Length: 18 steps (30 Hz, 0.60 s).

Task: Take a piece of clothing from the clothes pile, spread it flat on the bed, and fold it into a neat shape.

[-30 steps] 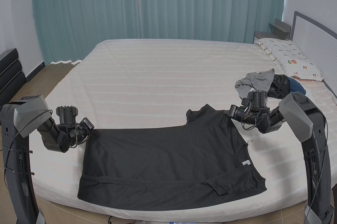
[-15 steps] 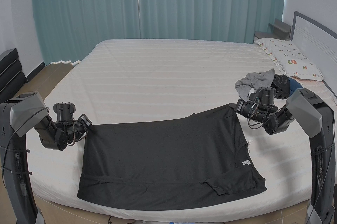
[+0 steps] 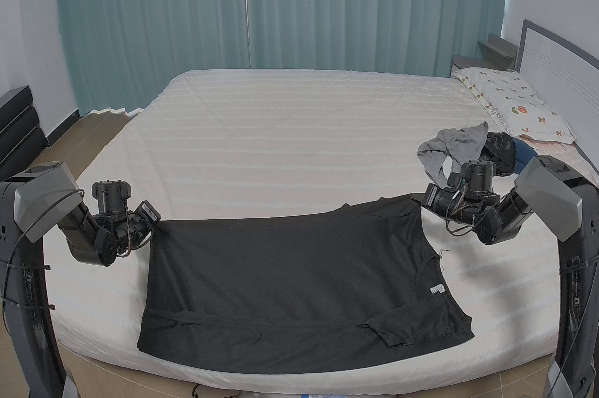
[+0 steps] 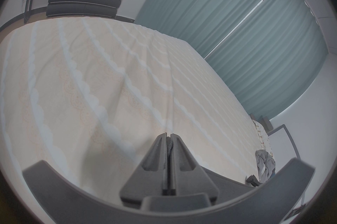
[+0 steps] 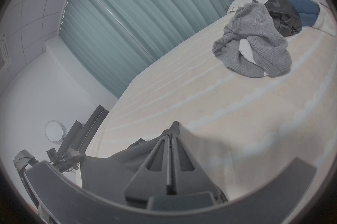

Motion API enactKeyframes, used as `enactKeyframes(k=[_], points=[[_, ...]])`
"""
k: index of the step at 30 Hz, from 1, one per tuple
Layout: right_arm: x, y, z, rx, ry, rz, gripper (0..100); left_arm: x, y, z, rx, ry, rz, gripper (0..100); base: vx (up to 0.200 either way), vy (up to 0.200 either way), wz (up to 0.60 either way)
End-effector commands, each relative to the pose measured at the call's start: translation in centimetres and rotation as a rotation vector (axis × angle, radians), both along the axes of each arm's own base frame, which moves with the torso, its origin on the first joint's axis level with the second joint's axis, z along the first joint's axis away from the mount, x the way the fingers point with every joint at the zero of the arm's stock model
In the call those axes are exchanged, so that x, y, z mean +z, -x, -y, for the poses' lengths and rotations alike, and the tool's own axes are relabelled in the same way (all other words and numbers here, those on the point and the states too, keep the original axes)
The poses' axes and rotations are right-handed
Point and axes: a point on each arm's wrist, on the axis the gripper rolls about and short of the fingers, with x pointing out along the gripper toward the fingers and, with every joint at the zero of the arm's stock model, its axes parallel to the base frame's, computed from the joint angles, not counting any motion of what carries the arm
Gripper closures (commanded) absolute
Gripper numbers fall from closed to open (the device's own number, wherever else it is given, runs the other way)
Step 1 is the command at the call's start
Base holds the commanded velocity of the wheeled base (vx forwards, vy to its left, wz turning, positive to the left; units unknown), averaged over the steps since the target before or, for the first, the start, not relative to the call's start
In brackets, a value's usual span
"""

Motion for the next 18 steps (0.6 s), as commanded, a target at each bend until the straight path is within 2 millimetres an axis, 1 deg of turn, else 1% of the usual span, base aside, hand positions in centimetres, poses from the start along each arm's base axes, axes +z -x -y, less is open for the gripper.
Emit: enactKeyframes(k=[1, 7, 11, 14, 16, 18], points=[[0.8, 0.7, 0.4, -0.005, -0.001, -0.003, 100, 0.1, 0.5, 0.0, -0.003, 0.0, -0.008, 100, 0.0, 0.0, 0.0], [1.0, 0.5, 0.8, -0.017, -0.005, 0.05, 100, 0.5, 0.7, 0.3, -0.012, 0.001, 0.003, 100, 0.0, 0.0, 0.0], [0.7, 0.6, 1.1, -0.021, -0.003, 0.048, 100, 0.5, 0.7, 0.3, -0.012, 0.0, 0.005, 100, 0.0, 0.0, 0.0], [0.2, 0.7, 1.1, -0.02, -0.003, 0.032, 100, 0.6, 0.7, 0.3, -0.012, 0.0, 0.006, 100, 0.0, 0.0, 0.0], [-0.7, 0.9, 1.0, -0.019, 0.002, 0.011, 100, 0.6, 0.8, 0.3, -0.009, -0.001, 0.006, 100, 0.0, 0.0, 0.0], [-1.0, 1.2, 1.0, -0.015, 0.004, -0.001, 100, 0.8, 0.8, 0.3, -0.008, -0.004, 0.009, 100, 0.0, 0.0, 0.0]])
